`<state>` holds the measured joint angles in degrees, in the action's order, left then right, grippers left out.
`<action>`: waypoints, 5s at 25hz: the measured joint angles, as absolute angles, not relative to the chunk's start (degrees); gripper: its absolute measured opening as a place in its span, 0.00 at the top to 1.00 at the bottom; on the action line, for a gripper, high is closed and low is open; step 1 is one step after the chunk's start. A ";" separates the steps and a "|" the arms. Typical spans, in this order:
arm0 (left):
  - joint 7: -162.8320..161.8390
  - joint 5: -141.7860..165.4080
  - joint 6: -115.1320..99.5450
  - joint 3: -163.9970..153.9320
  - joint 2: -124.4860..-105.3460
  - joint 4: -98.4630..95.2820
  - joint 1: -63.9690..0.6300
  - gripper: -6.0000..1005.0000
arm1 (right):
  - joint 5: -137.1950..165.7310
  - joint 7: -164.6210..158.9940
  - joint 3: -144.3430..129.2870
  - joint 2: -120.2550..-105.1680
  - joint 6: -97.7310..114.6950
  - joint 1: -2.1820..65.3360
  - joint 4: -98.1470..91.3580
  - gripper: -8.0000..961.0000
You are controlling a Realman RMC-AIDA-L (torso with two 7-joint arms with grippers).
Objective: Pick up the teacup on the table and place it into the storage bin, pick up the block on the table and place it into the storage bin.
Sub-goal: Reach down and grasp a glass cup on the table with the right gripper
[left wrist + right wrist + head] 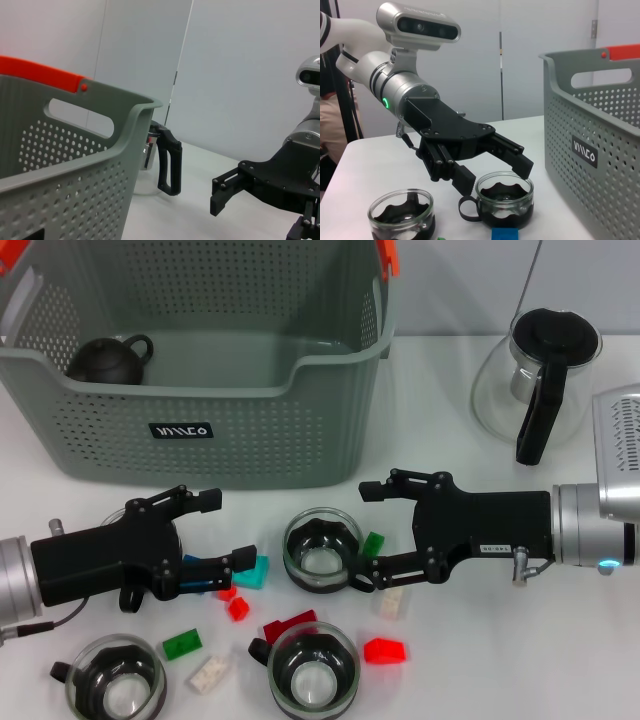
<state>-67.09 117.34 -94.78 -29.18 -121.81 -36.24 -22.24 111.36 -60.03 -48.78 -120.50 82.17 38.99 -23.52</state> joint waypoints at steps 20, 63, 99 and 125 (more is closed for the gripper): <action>-67.30 117.42 -97.03 -29.18 -121.89 -36.12 -21.93 0.07 | 111.39 -58.90 -48.78 -120.04 87.41 38.01 -24.26 0.02; -67.90 116.84 -94.63 -28.74 -122.43 -33.90 -21.67 0.08 | 118.47 -74.29 -87.21 -120.90 93.57 43.42 -50.79 0.02; -67.50 116.81 -93.86 -28.65 -122.52 -33.04 -21.14 0.09 | 124.50 -90.74 -112.12 -121.01 78.47 44.71 -62.67 0.02; -67.50 116.80 -94.65 -28.65 -122.45 -33.48 -20.81 0.10 | 124.98 -93.08 -115.23 -121.03 76.80 45.13 -64.07 0.08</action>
